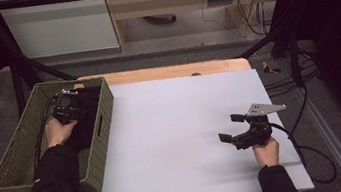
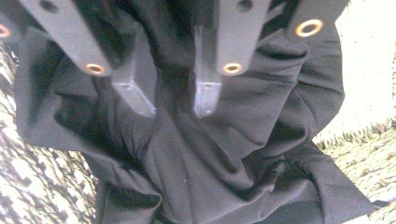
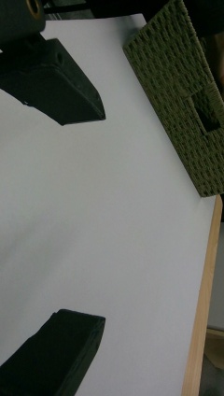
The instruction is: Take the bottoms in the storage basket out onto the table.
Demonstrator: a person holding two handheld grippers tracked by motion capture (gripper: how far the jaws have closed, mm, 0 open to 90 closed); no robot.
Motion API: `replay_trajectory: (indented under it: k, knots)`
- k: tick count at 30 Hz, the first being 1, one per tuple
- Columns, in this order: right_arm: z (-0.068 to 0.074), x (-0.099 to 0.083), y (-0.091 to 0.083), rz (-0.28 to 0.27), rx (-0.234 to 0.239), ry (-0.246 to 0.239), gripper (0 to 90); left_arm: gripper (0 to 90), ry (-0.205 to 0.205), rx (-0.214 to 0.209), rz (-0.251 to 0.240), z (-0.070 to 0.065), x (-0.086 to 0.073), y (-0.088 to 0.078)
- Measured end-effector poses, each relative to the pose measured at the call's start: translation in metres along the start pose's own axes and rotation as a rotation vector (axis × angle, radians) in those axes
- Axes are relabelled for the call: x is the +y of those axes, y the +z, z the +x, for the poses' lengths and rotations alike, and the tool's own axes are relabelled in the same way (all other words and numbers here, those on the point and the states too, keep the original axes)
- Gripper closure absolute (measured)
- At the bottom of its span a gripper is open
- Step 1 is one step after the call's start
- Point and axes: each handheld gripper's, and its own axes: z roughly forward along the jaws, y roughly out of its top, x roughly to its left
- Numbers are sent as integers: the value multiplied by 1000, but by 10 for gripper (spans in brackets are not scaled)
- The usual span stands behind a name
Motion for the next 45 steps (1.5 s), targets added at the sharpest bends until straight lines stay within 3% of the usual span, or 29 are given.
replay_trajectory:
  k: [1,8,19,25,32,38,41,45]
  knots:
    - [0,0,0,-1,0,2,39,776,-2,-9,2,0,0,-1]
    - [0,0,-1,-3,0,0,38,871,-9,-4,17,-2,0,-1]
    - [0,0,0,-3,1,2,38,889,-39,-41,-22,-2,2,-11]
    - [0,0,0,1,0,3,39,892,-44,-62,-8,-1,-1,-17]
    - [0,0,1,-1,0,2,38,894,-12,-64,-37,-10,-1,-37]
    - [0,-1,2,6,-1,6,39,895,9,-56,-20,-9,-4,-51]
    - [0,0,1,-1,-2,4,39,895,37,-69,-22,-7,-9,-64]
    - [0,0,1,3,-1,5,39,894,55,-94,-16,-10,-16,-68]
